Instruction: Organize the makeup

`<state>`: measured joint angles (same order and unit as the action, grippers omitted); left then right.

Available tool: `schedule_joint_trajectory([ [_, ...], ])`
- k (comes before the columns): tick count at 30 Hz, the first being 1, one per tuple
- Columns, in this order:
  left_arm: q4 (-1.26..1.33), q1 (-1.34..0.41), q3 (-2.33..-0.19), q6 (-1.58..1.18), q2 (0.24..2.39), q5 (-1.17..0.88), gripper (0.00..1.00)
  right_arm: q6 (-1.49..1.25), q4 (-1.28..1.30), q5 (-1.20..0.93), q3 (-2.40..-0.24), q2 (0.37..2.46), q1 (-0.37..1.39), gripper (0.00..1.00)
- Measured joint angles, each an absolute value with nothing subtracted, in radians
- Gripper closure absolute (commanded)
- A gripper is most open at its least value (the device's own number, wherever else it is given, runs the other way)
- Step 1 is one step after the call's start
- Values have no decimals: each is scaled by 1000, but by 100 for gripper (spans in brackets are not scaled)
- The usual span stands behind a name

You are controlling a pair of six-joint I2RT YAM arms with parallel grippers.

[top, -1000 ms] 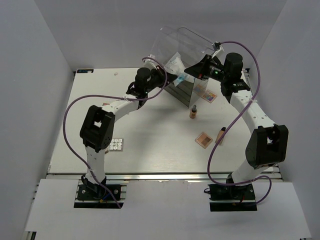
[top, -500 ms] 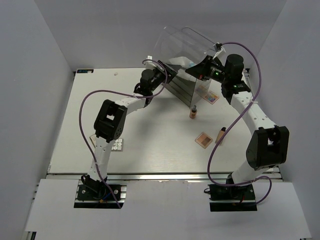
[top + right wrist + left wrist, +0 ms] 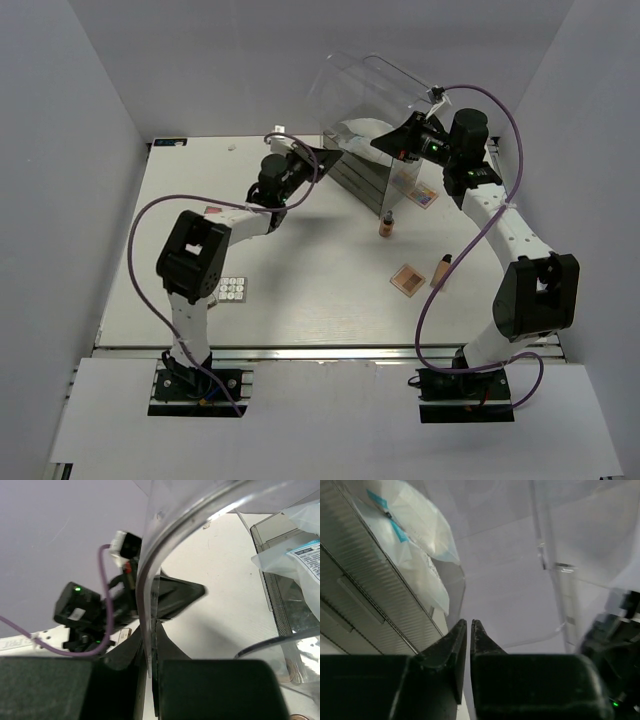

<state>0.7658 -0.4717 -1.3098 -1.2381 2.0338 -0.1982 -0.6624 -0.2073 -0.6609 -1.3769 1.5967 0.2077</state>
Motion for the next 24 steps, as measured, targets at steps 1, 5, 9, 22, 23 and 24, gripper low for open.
schedule_joint_trajectory([
  [1, 768, -463, -1280, -1232, 2002, -198, 82, -662, -207, -661, -1377, 1597, 208, 91],
  [5, 788, -416, -1116, -1208, 1849, -198, 74, -649, -188, -669, -1376, 1597, 208, 59],
  [9, 789, -369, -981, -1188, 1761, -193, 64, -590, -112, -680, -1376, 1592, 211, 44],
  [22, 719, -339, -873, -1164, 1676, -196, 59, -287, 393, -636, -1622, 1643, 226, 36],
  [23, 712, -339, -873, -1166, 1676, -197, 59, -255, 439, -625, -1654, 1653, 232, 36],
  [24, 703, -339, -876, -1168, 1677, -199, 59, -225, 485, -612, -1684, 1663, 236, 36],
])
